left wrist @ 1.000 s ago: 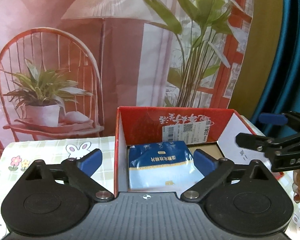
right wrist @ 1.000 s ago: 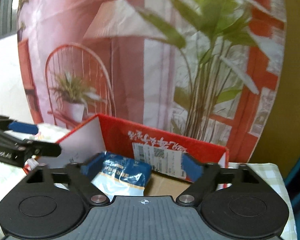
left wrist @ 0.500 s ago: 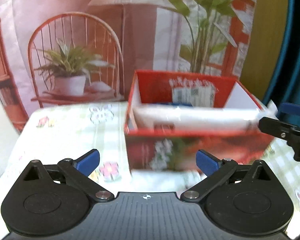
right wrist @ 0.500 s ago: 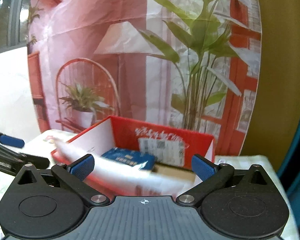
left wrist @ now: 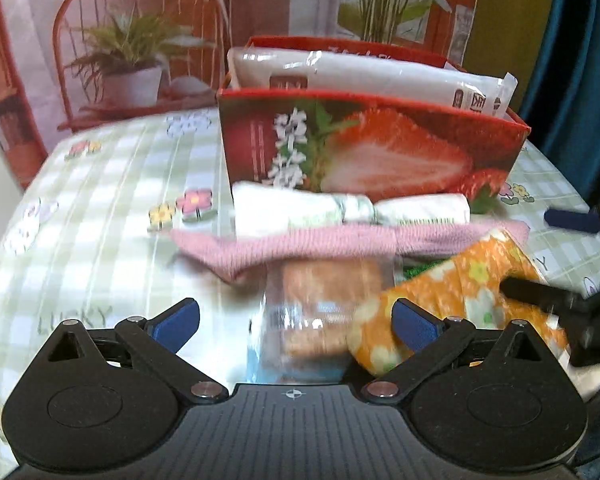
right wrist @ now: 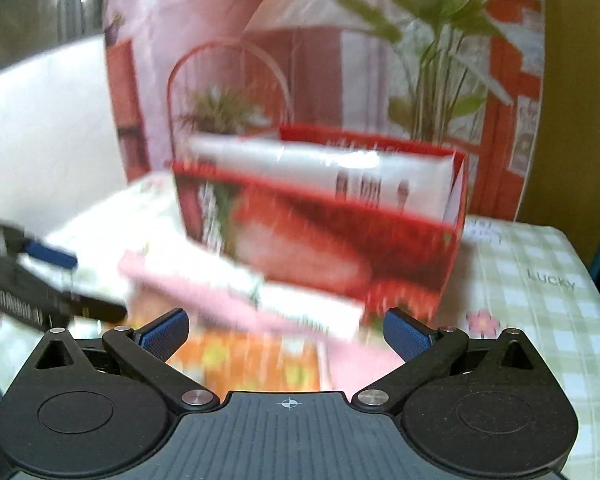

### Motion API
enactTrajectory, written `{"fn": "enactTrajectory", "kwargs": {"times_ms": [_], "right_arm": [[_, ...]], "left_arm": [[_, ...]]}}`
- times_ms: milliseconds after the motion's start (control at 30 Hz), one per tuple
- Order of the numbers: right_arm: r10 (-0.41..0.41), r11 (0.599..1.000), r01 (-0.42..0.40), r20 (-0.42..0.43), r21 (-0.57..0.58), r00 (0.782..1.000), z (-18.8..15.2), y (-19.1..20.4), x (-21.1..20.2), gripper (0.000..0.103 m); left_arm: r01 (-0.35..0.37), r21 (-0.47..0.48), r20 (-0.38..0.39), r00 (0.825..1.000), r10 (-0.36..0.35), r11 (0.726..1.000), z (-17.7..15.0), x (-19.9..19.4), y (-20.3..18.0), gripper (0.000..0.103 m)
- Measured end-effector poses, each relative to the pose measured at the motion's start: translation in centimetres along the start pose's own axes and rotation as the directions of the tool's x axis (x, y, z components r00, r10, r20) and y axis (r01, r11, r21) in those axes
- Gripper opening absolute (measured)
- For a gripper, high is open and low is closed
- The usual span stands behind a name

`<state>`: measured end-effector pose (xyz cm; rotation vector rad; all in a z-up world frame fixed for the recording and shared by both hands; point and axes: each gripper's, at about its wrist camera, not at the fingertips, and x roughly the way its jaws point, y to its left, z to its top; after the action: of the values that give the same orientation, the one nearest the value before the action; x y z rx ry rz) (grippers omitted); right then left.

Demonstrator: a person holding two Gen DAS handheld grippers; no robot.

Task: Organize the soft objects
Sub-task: 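Move the left tool back toward the orange floral cloth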

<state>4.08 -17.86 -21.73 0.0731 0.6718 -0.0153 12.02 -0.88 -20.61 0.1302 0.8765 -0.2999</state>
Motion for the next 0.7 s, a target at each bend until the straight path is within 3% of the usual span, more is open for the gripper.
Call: {"fn": "enactTrajectory", "kwargs": {"times_ms": [233, 367, 700], "right_arm": [[0.003, 0.999, -0.008, -0.094, -0.047, 0.996, -2.1, 1.3, 0.0, 0.103], [0.032, 0.999, -0.034, -0.102, -0.022, 0.994, -2.4, 1.3, -0.5, 0.103], [0.006, 0.992, -0.023, -0.138, -0.126, 0.990, -3.6, 3.3, 0.1, 0.103]], "left_arm": [[0.027, -0.054, -0.021, 0.999, -0.028, 0.998, -1.8, -0.6, 0.4, 0.103], [0.023, -0.043, -0.021, 0.999, -0.024, 0.999, -2.0, -0.9, -0.2, 0.103], [0.036, -0.045, -0.011, 0.999, -0.036, 0.998, -2.7, -1.5, -0.8, 0.103]]}}
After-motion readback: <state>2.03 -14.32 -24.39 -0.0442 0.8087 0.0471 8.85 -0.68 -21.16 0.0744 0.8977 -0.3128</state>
